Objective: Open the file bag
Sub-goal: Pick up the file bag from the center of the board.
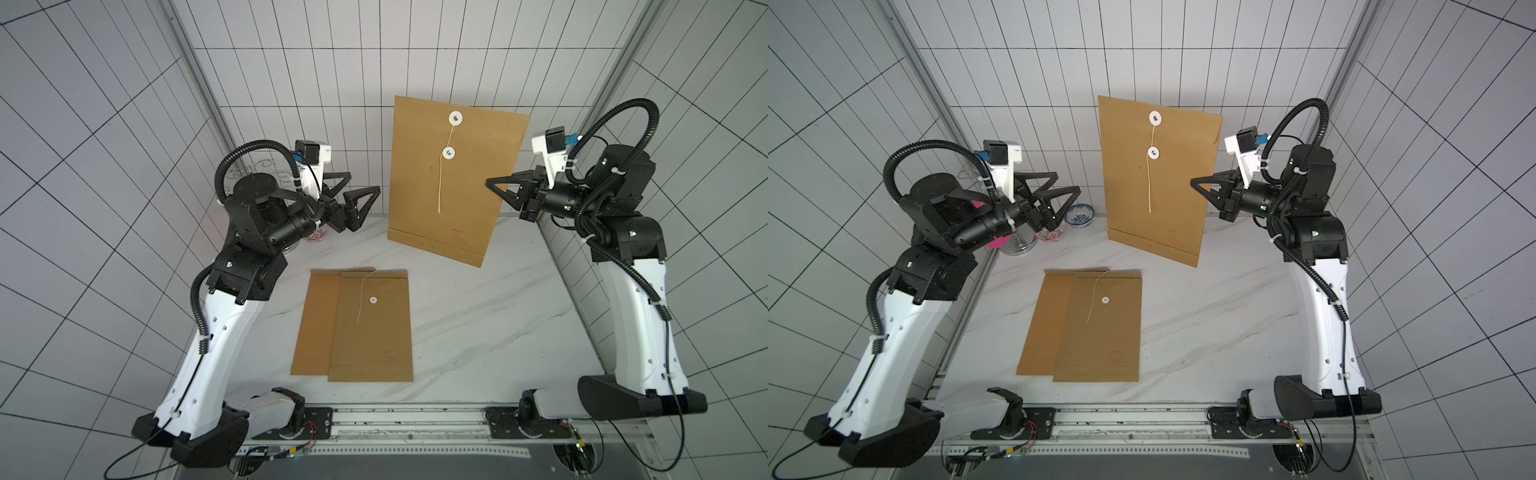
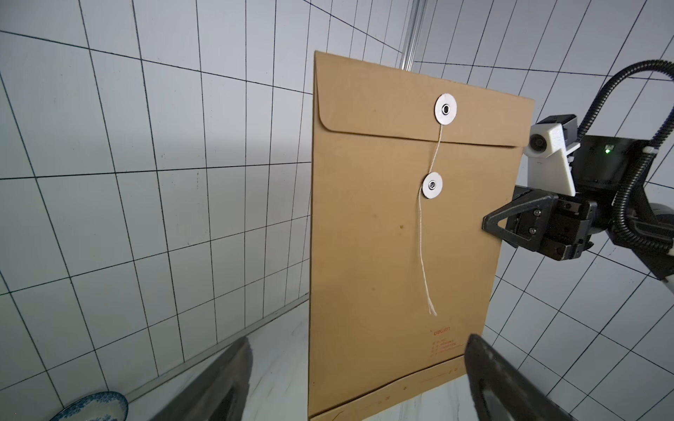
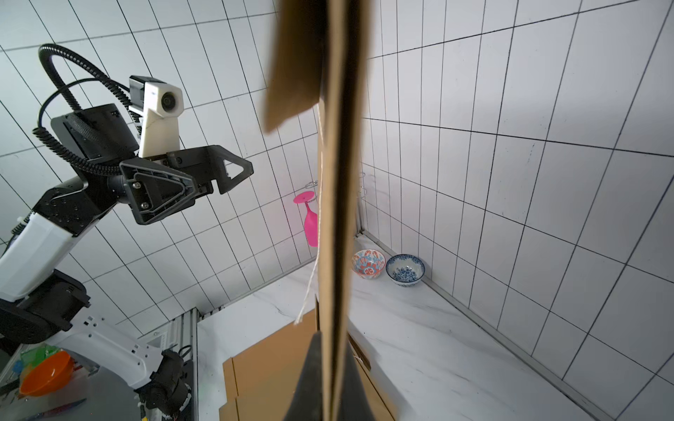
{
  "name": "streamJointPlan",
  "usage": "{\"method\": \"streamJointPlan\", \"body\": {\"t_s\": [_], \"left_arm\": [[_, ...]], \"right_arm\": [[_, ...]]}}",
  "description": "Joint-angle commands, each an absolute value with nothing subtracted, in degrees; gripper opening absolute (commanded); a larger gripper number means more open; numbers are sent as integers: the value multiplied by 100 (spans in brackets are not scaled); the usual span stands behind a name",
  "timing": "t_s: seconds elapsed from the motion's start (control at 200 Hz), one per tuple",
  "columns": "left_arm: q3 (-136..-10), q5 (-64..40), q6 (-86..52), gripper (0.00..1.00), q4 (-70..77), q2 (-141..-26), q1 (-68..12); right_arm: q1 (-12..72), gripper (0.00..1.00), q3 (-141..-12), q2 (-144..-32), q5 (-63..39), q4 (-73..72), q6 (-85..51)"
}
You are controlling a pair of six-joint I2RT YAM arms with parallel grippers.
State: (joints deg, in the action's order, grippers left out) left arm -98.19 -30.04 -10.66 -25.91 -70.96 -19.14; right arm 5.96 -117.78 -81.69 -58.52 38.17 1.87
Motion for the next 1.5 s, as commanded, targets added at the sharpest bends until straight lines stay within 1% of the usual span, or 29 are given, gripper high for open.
{"method": "streamJointPlan", "body": {"t_s": [0.0, 0.07, 0.375, 0.52, 0.675, 0.89, 1.045, 1.189, 1.329, 1.404, 1.494], "left_arm": [[-9474, -4205, -1532, 90, -1404, -7158, -1530], [-9278, -4601, -1734, 90, -909, -7205, -1389], [-9103, -5200, -1071, 90, -608, -7203, -1391], [-8977, -5800, -1552, 90, 136, -7212, -1389], [-8877, -6229, -1960, 90, 705, -7200, -1440], [-8836, -6470, -2135, 86, 873, -7159, -1727], [-8713, -6536, -2571, 84, 1492, -7102, -1870], [-8821, -6531, -2749, 78, 1728, -7093, -2126], [-8960, -6548, -2787, 69, 1789, -7028, -2383], [-9007, -6532, -2813, 63, 1796, -6965, -2408], [-9008, -6456, -2759, 58, 1742, -6842, -2399]], "right_arm": [[870, 0, -12550, -8166, -5299, 5618, 1801], [968, 0, -12657, -8101, -5226, 5713, 1910], [1221, 0, -13077, -8003, -5733, 5796, 1823], [1226, 0, -12969, -7852, -6179, 5579, 1611], [1223, 0, -12522, -7640, -6713, 4712, 963], [1222, 0, -12322, -7610, -6835, 4066, 476], [1214, 0, -12439, -7715, -6926, 4017, 403], [1213, 0, -12416, -7726, -6979, 3938, 333], [1213, 0, -12149, -7606, -6800, 3946, 390], [1214, 0, -11991, -7517, -6734, 3946, 419], [1206, 0, -11862, -7441, -6665, 3946, 455]]}}
